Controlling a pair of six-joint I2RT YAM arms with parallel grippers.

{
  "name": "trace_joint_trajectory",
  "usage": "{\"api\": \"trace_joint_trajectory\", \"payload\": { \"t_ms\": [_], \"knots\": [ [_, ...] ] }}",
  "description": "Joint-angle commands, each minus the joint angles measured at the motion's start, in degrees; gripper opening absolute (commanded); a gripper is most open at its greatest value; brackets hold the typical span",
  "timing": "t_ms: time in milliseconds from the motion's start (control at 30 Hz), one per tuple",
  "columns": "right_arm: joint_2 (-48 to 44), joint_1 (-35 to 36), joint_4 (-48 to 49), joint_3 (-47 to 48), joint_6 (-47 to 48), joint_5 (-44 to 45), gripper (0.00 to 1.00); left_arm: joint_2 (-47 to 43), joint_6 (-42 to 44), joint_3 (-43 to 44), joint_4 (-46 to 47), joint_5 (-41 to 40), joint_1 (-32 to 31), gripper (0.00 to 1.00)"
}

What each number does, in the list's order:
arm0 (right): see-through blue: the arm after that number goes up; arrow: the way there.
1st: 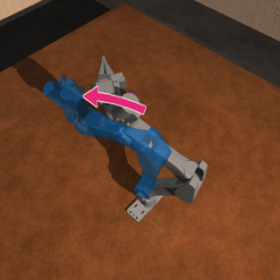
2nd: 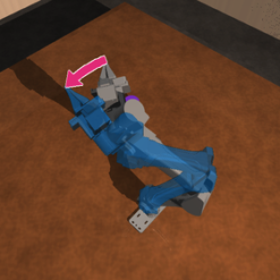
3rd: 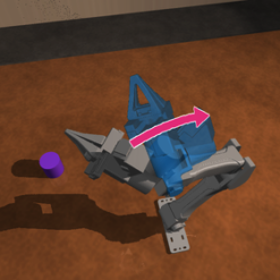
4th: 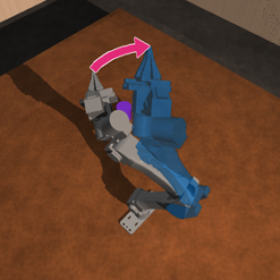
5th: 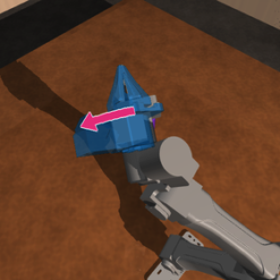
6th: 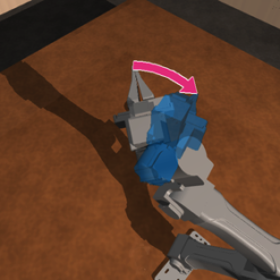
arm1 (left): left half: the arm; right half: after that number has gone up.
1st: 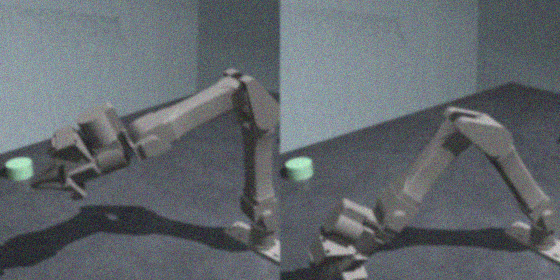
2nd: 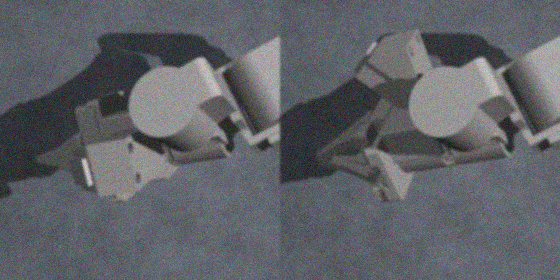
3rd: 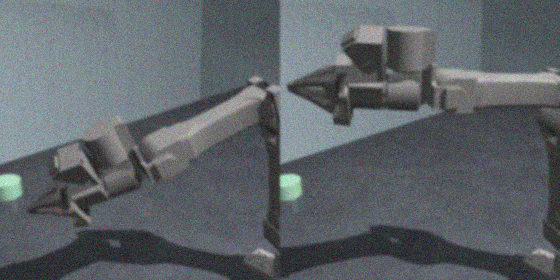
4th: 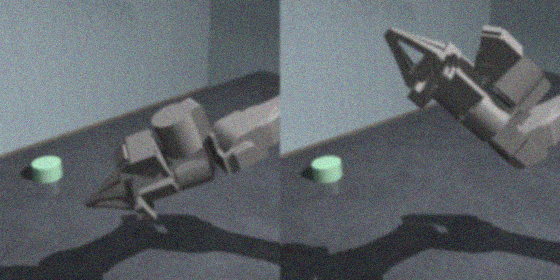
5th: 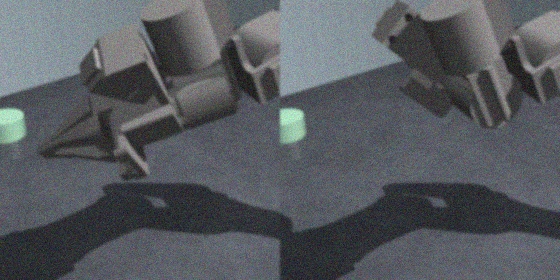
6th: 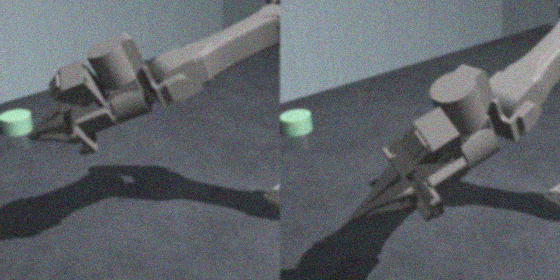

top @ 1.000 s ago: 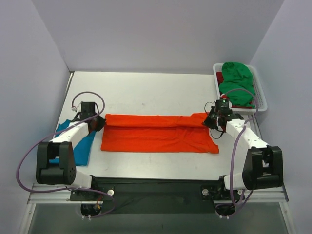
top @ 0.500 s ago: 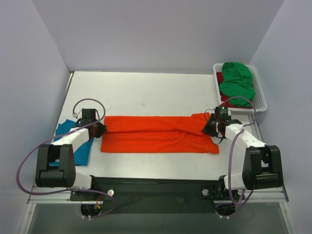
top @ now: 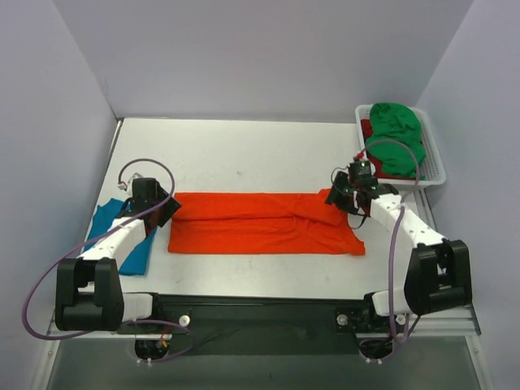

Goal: Fold and stack the t-shirts
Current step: Fold the other side of the tshirt into a rectangle

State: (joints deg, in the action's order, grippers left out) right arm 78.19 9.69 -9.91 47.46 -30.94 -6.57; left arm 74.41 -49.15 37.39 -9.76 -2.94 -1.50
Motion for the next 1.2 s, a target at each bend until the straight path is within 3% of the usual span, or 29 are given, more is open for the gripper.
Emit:
{"api": "trace_joint_trajectory", "payload": {
  "t_ms": [0,267,433,867,1167],
  "knots": [
    [5.5,4.6,-3.4,10.1,2.6,5.8,0.46,-1.6,1.5,2.5,1.7,0.7,-1.3,0.57],
    [22.6,11.6,-8.4,28.0,4.1,14.5,0.43,0.8,2.0,4.4,1.4,0.6,-5.1,0.57],
    [29.6,14.3,-9.9,32.9,4.3,17.6,0.42,1.3,2.0,5.3,1.3,0.1,-6.6,0.57],
    [35.1,17.6,-11.1,34.0,2.9,21.8,0.38,2.5,2.4,5.3,1.6,0.4,-6.9,0.56],
    [35.0,17.9,-11.3,33.5,2.3,21.9,0.19,2.6,2.5,5.1,1.5,0.4,-6.9,0.56]
  ]
}}
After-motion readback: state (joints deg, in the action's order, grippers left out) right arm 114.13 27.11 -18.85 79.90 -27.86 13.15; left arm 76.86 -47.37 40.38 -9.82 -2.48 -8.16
